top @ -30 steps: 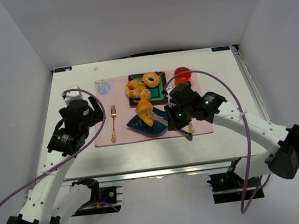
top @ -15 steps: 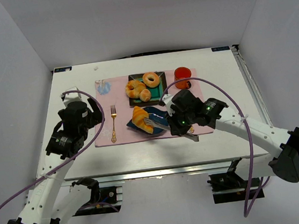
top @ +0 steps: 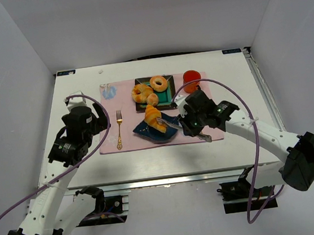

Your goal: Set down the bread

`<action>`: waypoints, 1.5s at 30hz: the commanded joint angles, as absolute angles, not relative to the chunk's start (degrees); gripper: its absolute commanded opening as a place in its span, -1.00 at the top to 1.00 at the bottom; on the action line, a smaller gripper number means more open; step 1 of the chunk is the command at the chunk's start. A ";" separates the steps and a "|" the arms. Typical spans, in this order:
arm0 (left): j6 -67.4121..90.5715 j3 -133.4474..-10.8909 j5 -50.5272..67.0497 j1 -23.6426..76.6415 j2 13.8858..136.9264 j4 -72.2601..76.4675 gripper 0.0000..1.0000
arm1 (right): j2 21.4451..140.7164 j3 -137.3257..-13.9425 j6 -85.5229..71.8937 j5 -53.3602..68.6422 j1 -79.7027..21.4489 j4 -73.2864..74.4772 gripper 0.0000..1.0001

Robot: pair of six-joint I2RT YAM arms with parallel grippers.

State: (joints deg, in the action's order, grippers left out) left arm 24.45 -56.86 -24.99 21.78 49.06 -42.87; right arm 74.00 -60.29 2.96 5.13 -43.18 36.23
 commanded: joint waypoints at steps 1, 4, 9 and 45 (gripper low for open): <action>24.26 -57.13 -24.61 21.80 48.34 -42.45 -0.96 | 74.00 -59.24 5.80 7.02 -41.58 32.78 0.65; 24.34 -56.95 -24.70 21.88 48.34 -42.36 -0.96 | 74.35 -58.10 5.89 8.26 -41.13 31.91 0.65; 24.52 -56.78 -24.79 21.88 48.43 -42.10 -0.96 | 76.28 -57.48 5.36 8.44 -41.04 30.94 0.65; 25.14 -56.60 -24.08 21.88 48.25 -41.84 -0.96 | 72.16 -59.76 2.20 8.88 -40.96 35.68 -0.03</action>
State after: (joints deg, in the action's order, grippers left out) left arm 24.73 -56.69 -24.71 21.78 49.06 -42.83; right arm 74.35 -56.51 2.90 7.90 -41.10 34.96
